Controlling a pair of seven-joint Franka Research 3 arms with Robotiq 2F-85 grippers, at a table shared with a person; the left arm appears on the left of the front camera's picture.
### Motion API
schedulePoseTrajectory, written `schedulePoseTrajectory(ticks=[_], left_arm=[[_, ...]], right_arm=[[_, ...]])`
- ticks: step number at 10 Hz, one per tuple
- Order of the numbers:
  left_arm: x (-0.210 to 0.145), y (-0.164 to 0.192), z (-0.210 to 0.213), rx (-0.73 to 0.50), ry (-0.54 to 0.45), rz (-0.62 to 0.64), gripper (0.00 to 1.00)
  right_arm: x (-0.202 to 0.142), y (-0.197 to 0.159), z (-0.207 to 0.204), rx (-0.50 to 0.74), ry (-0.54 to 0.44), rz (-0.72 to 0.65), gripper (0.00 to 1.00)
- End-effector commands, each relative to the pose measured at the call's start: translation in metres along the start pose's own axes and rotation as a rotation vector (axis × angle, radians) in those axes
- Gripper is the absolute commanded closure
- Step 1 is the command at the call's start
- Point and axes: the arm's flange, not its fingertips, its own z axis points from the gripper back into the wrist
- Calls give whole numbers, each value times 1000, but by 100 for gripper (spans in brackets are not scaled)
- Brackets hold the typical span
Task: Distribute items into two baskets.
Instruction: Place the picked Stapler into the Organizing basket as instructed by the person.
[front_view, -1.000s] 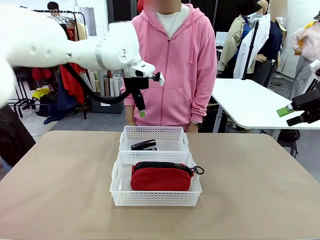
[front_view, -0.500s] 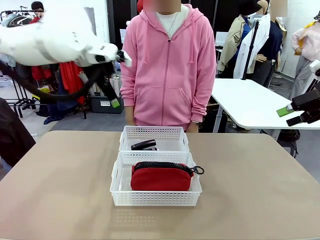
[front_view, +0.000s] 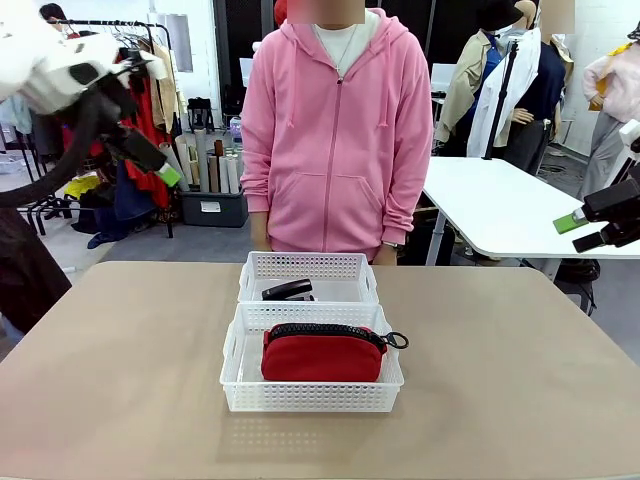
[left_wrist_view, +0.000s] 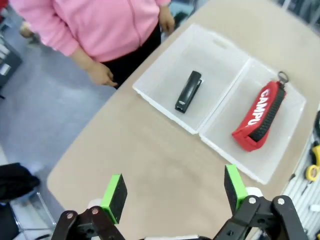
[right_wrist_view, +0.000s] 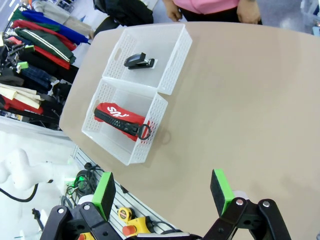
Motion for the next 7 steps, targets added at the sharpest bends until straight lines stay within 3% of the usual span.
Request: schedulePoseTrajectory(ticks=[1,5,7], left_arm=[[-36,-13,1,-41,-67,63,0],[-96,-39,30,-120,-227,139,0],[-109,-51,37,-120,-248,161,0]], right_arm=[[1,0,-1,15,-16,6,0],[1,0,-1,15,-16,6,0],[1,0,-1,15,-16,6,0]])
